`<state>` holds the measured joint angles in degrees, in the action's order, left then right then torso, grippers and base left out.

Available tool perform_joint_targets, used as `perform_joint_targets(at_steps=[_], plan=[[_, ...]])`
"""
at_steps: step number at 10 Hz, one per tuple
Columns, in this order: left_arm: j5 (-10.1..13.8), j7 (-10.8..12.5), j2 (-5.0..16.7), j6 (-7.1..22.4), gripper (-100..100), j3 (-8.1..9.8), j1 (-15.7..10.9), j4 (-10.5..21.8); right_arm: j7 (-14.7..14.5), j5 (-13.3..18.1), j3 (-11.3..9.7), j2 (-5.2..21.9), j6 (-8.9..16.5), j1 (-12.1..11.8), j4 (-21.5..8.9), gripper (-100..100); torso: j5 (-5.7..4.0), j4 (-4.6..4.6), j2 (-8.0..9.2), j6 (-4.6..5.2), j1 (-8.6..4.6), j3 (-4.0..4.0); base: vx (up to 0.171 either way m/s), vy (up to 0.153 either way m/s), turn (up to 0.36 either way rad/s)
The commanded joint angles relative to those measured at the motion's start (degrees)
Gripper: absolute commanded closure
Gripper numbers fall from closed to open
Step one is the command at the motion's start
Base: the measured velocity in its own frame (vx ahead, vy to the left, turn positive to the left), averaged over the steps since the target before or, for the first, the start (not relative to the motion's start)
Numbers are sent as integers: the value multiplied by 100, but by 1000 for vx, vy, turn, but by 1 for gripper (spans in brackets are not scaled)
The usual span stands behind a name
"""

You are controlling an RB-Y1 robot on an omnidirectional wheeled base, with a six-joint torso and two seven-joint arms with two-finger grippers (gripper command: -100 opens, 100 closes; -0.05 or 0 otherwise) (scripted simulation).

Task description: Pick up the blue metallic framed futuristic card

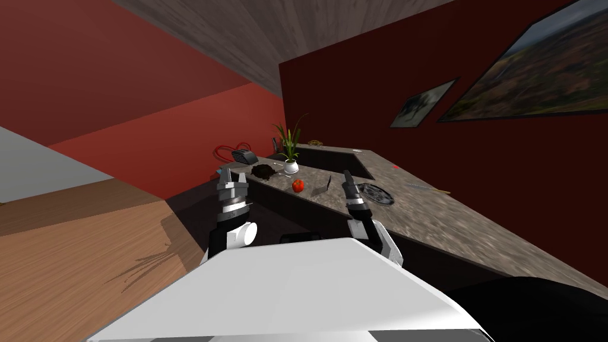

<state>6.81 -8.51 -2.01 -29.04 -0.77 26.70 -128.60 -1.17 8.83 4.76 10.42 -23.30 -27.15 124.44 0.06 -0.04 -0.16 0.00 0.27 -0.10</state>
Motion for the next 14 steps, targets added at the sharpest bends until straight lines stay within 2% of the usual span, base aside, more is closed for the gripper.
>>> perform_joint_targets(at_steps=[1,7,10,11,14], plan=[[0,0,0,0,0,0,0,0,-226,206,56,-9,195,43,-127,-100,0,0,0,0,0,0,36,71,-15],[0,0,0,0,0,0,0,0,-956,914,396,-7,854,294,-798,-100,2,0,-2,-1,5,-1,43,91,-1],[0,0,0,0,0,0,0,0,-1340,1285,574,57,1206,432,-1180,-100,1,0,1,0,-2,0,37,77,-11],[0,0,0,0,0,0,0,0,-1340,1285,574,57,1206,432,-1180,-100,1,0,2,0,0,1,30,62,-8],[0,0,0,0,0,0,0,0,-1734,1664,756,174,1571,578,-1591,-100,0,1,3,-1,-2,2,35,76,1]])
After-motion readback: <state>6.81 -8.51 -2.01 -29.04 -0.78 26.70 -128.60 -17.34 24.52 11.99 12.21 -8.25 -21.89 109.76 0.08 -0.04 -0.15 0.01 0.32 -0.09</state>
